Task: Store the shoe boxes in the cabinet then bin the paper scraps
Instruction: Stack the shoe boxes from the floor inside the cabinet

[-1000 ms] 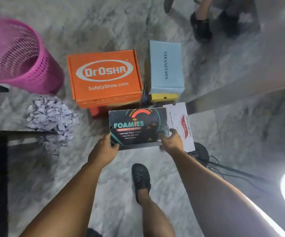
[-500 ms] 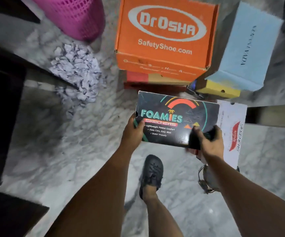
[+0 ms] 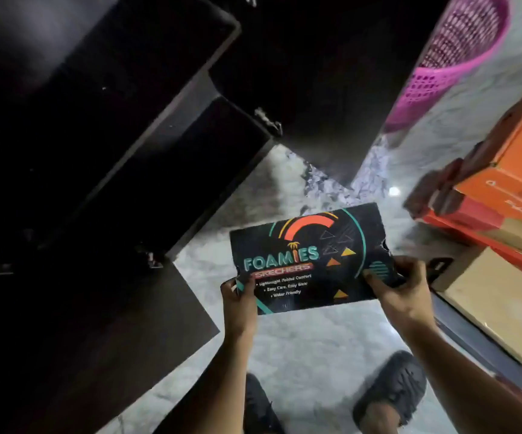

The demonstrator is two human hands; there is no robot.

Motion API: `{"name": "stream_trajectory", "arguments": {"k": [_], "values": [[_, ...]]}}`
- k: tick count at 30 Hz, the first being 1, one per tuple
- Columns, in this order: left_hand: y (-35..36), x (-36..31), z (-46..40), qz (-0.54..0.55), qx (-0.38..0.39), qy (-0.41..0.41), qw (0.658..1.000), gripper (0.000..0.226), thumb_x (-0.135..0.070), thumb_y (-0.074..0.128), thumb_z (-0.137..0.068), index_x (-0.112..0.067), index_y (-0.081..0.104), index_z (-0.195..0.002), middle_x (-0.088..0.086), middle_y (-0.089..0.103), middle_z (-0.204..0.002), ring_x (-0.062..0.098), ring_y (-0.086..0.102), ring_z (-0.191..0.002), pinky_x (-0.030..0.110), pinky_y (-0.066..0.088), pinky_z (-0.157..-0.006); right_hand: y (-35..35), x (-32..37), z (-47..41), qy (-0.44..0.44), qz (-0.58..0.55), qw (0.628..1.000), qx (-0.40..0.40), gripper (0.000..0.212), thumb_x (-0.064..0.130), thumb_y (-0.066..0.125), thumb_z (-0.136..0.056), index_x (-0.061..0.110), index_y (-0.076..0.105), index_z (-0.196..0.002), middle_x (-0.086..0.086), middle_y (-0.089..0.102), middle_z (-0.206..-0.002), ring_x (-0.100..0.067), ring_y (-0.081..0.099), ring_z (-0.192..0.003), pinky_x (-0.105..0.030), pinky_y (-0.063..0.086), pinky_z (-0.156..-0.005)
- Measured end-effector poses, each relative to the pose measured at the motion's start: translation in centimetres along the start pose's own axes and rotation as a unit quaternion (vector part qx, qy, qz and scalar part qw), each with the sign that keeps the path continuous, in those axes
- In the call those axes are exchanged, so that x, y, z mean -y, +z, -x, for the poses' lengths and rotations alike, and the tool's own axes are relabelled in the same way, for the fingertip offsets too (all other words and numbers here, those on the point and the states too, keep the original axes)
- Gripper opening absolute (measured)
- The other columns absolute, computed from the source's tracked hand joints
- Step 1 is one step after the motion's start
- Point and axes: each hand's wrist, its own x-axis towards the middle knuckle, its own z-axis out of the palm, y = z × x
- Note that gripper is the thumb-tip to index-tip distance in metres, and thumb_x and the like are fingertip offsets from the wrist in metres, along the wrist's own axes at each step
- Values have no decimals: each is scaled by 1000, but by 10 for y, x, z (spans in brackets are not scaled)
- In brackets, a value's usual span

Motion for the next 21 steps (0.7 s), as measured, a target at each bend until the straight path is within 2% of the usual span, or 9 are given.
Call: {"name": "stream_trajectory", "arguments": {"k": [2,5,7,9,11,13,15,18,21], "values": [[-39,-12,-33,20,-78,-1,997,34,-34,70,-93,-15,49,-113,7,66,-101,21,67,-84,41,60,-72,55,30,-14,-57,17,997,46,42,18,86,-81,28,55,-108,11,70,-95,-3,68,-83,-36,57,-78],[-81,-16,-92,48,-133,29,990,40,-31,70,-92,-14,55,-126,9,66,-117,28,65,-99,50,56,-93,143,74,-46,-123,15,985,120,40,20,79,-84,39,58,-113,8,73,-100,-10,72,-90,-36,57,-81],[-96,-13,-138,76,-171,46,981,35,-27,69,-93,-11,60,-124,7,67,-109,30,65,-102,40,55,-86,202,96,-69,-171,19,972,162,41,26,77,-86,32,61,-123,14,71,-95,0,68,-87,-28,52,-82],[-104,-10,-184,123,-199,73,970,23,-18,67,-94,-7,65,-115,3,66,-95,26,63,-92,27,49,-71,260,107,-94,-211,12,957,199,39,26,76,-90,27,63,-127,21,68,-94,13,64,-81,-11,47,-77],[-107,-4,-232,164,-232,105,953,19,-10,66,-94,0,68,-111,1,64,-88,18,57,-86,21,44,-69,315,112,-120,-242,31,943,227,39,20,74,-93,22,63,-130,15,69,-102,15,63,-80,-4,47,-75],[-110,3,-275,185,-263,125,939,22,-12,70,-91,3,70,-107,7,69,-96,16,58,-86,23,42,-76,365,114,-140,-263,37,934,240,50,30,79,-83,15,64,-129,4,72,-112,-4,68,-94,-25,56,-89],[-111,17,-322,208,-293,133,924,40,-32,76,-79,0,74,-103,14,74,-104,21,67,-89,28,50,-76,405,105,-166,-255,17,934,248,59,40,82,-72,16,59,-122,-2,72,-110,-17,70,-96,-42,58,-87],[-112,46,-396,250,-309,122,909,71,-60,71,-55,-8,73,-103,8,75,-104,29,73,-103,42,59,-89,450,88,-192,-267,4,929,258,50,25,84,-82,20,50,-117,-12,71,-114,-24,71,-101,-48,58,-93],[-112,36,-394,197,-346,178,900,60,-62,76,-70,-11,74,-103,2,74,-97,14,69,-89,33,56,-82,486,72,-208,-283,-20,926,251,44,28,83,-84,18,54,-116,-9,72,-108,-19,72,-94,-45,58,-88]]}}
